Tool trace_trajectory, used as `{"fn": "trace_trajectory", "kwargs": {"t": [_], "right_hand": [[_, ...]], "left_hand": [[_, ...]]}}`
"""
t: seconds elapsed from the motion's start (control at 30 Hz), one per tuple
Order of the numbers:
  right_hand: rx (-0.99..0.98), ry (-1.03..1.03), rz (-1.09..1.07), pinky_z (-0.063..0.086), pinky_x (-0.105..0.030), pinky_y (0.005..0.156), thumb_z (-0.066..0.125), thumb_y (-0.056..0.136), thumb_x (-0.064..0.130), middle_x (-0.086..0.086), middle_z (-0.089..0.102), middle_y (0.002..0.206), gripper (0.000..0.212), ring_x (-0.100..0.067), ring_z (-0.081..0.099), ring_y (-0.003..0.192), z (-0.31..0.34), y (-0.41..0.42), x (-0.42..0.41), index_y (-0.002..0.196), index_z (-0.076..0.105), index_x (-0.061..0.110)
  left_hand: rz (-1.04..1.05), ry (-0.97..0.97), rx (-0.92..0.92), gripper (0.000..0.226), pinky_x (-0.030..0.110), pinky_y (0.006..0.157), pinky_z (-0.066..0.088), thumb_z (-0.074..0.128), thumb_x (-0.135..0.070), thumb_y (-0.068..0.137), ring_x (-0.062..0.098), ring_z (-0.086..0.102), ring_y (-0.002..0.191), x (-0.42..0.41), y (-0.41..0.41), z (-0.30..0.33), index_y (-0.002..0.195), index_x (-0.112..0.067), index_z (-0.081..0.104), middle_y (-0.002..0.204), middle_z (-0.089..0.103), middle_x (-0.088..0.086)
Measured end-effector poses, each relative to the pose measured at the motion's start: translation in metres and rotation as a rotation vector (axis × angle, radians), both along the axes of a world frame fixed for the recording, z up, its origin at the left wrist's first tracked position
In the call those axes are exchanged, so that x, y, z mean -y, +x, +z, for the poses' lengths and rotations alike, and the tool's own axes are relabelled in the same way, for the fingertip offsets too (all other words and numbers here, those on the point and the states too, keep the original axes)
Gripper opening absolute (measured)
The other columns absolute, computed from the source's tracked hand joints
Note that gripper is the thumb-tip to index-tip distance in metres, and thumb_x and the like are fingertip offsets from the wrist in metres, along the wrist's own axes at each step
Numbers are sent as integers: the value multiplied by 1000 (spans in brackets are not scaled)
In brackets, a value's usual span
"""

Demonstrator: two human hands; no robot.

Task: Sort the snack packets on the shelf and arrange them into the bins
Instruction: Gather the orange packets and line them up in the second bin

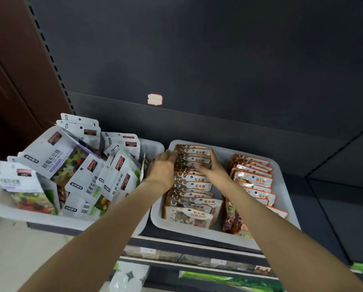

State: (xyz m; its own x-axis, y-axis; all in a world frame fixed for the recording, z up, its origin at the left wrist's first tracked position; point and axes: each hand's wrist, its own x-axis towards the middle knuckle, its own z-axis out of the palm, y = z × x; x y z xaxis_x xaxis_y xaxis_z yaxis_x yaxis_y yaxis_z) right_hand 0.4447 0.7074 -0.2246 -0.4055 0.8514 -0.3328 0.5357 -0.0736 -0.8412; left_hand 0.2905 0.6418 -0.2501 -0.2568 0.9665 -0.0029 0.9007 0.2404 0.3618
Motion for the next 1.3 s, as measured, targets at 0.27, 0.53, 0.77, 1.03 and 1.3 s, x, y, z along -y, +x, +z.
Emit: {"fn": "trace_trajectory", "kwargs": {"t": [0.27, 0.53, 0.77, 1.03, 1.3], "right_hand": [[223, 178, 18, 35, -31, 104, 43, 100, 25, -5, 40, 147, 48, -22, 39, 134, 20, 34, 37, 146, 29, 18], [573, 367, 106, 52, -26, 81, 57, 93, 13, -6, 65, 104, 10, -16, 61, 87, 1, 61, 72, 100, 63, 16], [339, 484, 18, 54, -27, 78, 61, 89, 9, -6, 68, 97, 8, -15, 63, 85, -2, 42, 96, 86, 67, 14], [531, 428, 117, 54, -32, 86, 57, 91, 4, -9, 65, 111, 16, -24, 63, 96, -2, 47, 92, 98, 71, 10], [461, 403, 94, 52, -32, 89, 57, 90, 1, -11, 68, 108, 22, -22, 64, 94, 2, 60, 92, 108, 70, 6]], "left_hand": [[-159, -59, 288, 50, 38, 115, 27, 42, -23, 100, 25, 31, 139, 22, 8, 10, 148, -19, 28, 154, 26, 8], [-268, -130, 291, 58, 33, 118, 20, 50, -33, 97, 21, 22, 143, 58, 8, 8, 149, -20, 27, 158, 17, 4], [-306, -94, 299, 50, 28, 117, 17, 45, -22, 99, 18, 22, 143, 77, 8, 9, 147, -18, 31, 157, 19, 3], [-330, -118, 221, 55, 32, 118, 17, 48, -23, 98, 19, 13, 145, 81, 8, 10, 149, -19, 26, 159, 12, 1], [-356, -225, 117, 69, 30, 115, -11, 35, -41, 100, 17, -19, 144, 79, 18, 3, 151, -17, -5, 158, -16, 5]]}}
